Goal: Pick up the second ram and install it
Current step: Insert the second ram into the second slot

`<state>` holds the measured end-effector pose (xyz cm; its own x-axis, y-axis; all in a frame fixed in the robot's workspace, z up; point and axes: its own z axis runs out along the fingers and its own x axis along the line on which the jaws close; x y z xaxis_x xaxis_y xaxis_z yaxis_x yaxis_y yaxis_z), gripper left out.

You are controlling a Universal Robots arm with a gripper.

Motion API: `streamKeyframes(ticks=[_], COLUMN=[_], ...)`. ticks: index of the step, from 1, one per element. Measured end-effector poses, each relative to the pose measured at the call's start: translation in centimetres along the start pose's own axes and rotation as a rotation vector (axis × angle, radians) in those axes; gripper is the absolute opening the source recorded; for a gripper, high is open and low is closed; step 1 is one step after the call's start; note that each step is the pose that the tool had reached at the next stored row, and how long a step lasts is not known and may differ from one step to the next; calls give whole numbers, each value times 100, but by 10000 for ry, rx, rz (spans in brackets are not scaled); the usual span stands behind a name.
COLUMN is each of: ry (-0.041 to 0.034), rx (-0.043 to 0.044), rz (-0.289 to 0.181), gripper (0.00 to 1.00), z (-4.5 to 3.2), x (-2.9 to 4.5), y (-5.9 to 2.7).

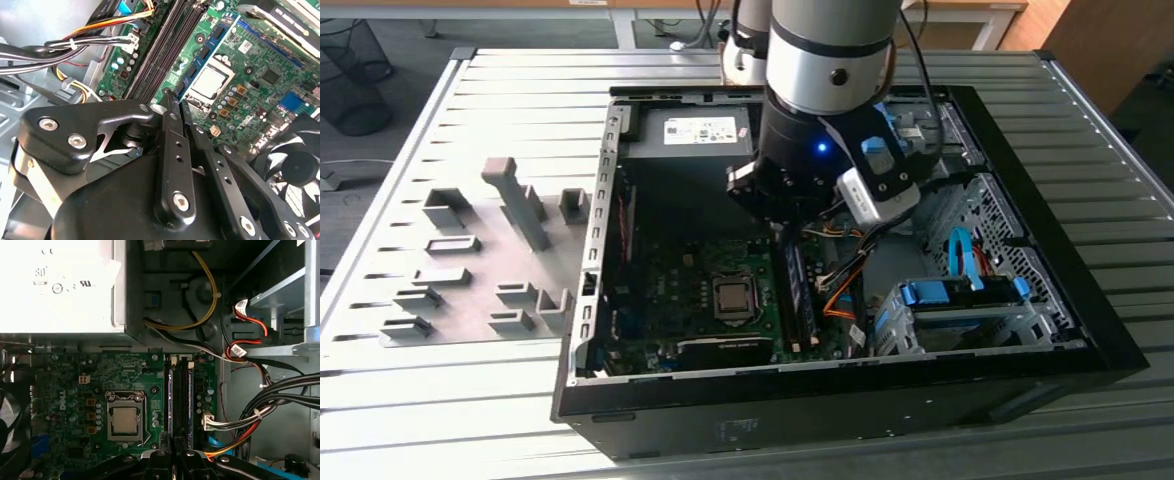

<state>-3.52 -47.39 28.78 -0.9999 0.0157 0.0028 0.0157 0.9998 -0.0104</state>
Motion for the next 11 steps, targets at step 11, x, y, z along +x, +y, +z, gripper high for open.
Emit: streamKeyframes(ticks=[11], ry=[1], rx=[-1], rz=[99], gripper=[14], z=[200], x=[-1], y=[1])
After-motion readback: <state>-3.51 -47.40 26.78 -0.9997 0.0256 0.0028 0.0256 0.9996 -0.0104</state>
